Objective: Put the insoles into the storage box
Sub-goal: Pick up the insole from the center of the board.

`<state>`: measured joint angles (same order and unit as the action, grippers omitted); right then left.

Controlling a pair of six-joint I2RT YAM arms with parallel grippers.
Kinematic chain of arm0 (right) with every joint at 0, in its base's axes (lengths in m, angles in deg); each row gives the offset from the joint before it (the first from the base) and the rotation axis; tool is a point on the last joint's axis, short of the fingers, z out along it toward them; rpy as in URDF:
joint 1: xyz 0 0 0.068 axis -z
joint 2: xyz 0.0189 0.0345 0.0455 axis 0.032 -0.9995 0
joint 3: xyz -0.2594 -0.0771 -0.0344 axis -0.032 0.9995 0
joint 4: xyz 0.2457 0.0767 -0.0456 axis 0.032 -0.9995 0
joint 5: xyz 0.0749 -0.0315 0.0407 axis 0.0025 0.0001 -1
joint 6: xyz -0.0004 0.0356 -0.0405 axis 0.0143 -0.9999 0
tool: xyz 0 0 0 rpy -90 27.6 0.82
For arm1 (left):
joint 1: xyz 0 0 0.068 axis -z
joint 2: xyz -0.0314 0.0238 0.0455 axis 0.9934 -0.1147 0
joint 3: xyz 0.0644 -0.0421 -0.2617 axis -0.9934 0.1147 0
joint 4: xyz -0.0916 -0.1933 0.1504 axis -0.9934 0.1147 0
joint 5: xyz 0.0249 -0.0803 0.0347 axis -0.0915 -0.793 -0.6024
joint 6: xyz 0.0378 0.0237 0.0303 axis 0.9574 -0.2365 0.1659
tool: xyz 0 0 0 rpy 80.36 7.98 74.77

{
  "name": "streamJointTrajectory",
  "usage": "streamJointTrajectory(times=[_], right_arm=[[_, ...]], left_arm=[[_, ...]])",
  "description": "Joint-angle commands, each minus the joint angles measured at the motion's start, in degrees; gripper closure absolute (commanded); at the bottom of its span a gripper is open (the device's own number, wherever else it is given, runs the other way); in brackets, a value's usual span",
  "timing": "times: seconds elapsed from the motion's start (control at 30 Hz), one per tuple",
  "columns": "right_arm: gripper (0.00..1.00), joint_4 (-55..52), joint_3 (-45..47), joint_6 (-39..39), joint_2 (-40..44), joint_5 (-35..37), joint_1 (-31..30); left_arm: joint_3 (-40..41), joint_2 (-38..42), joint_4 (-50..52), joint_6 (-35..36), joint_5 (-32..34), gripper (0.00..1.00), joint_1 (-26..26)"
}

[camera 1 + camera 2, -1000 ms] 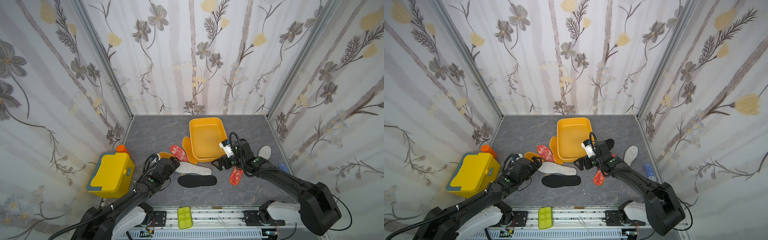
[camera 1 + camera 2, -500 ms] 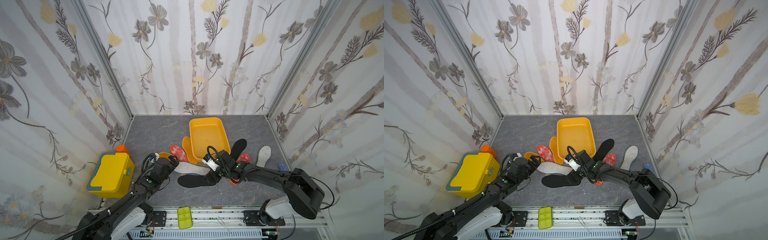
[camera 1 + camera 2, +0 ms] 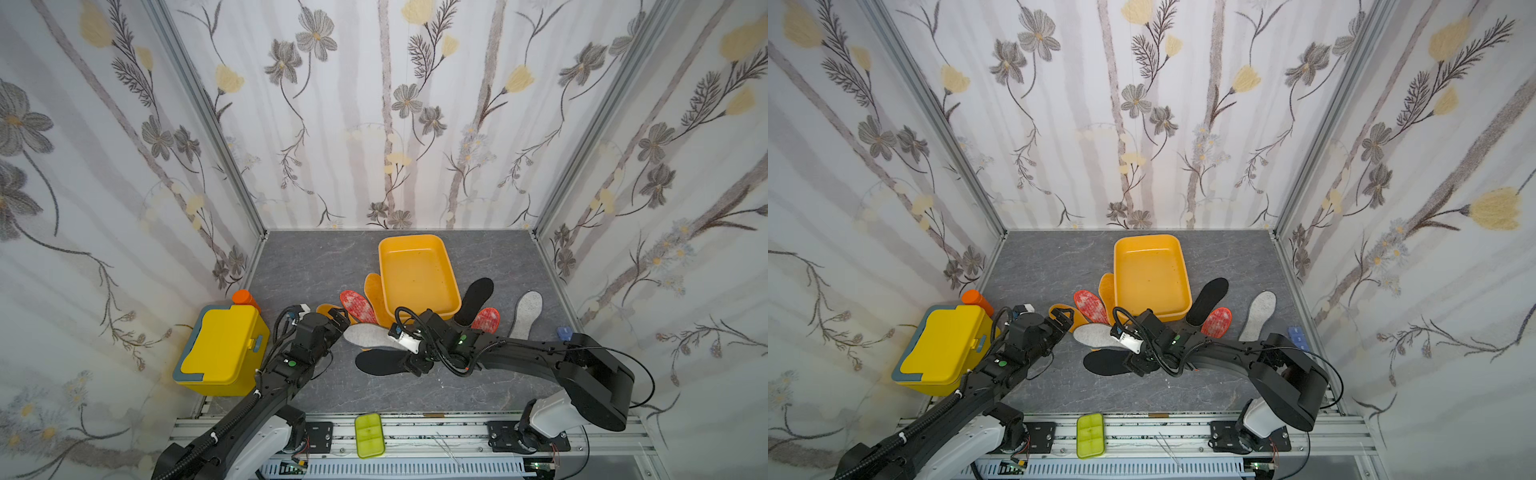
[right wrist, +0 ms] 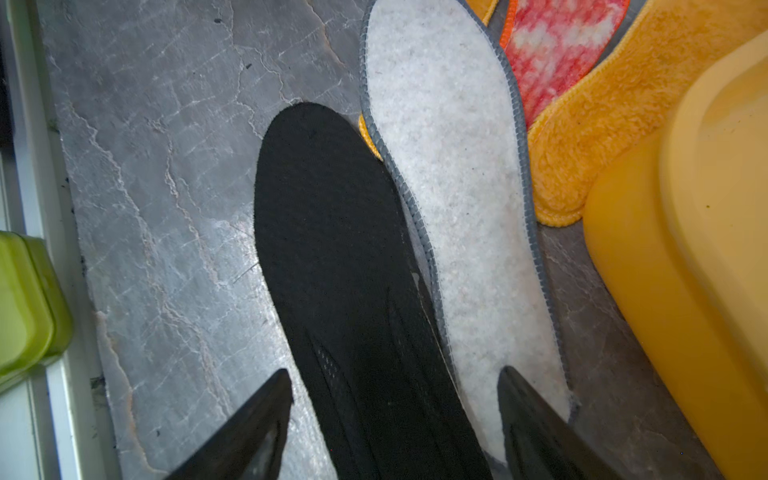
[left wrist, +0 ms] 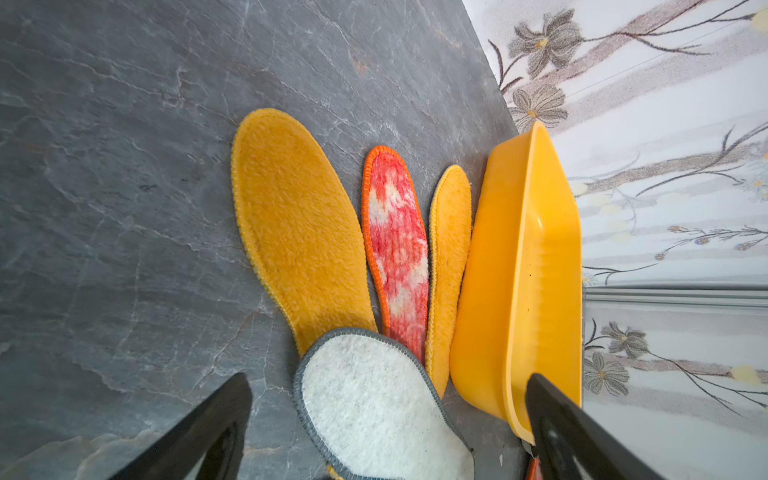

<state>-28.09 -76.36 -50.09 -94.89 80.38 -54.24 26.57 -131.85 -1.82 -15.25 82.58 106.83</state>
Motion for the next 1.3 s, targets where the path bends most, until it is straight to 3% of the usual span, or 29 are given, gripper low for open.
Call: streamJointTrajectory(times=[0.0,0.3,0.57,1.27], right_arm=[[0.29,2.0,-0.5,6.0,-0.6,1.6,-1.0],[0.44,0.4,-1.1,13.5,-3.1,2.7,-1.4],[0.55,-2.7,-3.9,15.4,-7.5,1.6,-1.5],[0.58,1.5,-2.0,16.1,-4.4,5.0,-1.3]], left_arm=[[-0.3,-0.2,-0.6,1.5,-0.5,0.0,-0.3],[-0.2,-0.1,-0.6,2.1,-0.6,0.0,-0.9],[0.2,0.2,-0.9,2.3,-0.8,0.0,-1.4],[0.4,1.1,-0.7,1.9,-0.6,0.0,-1.5]])
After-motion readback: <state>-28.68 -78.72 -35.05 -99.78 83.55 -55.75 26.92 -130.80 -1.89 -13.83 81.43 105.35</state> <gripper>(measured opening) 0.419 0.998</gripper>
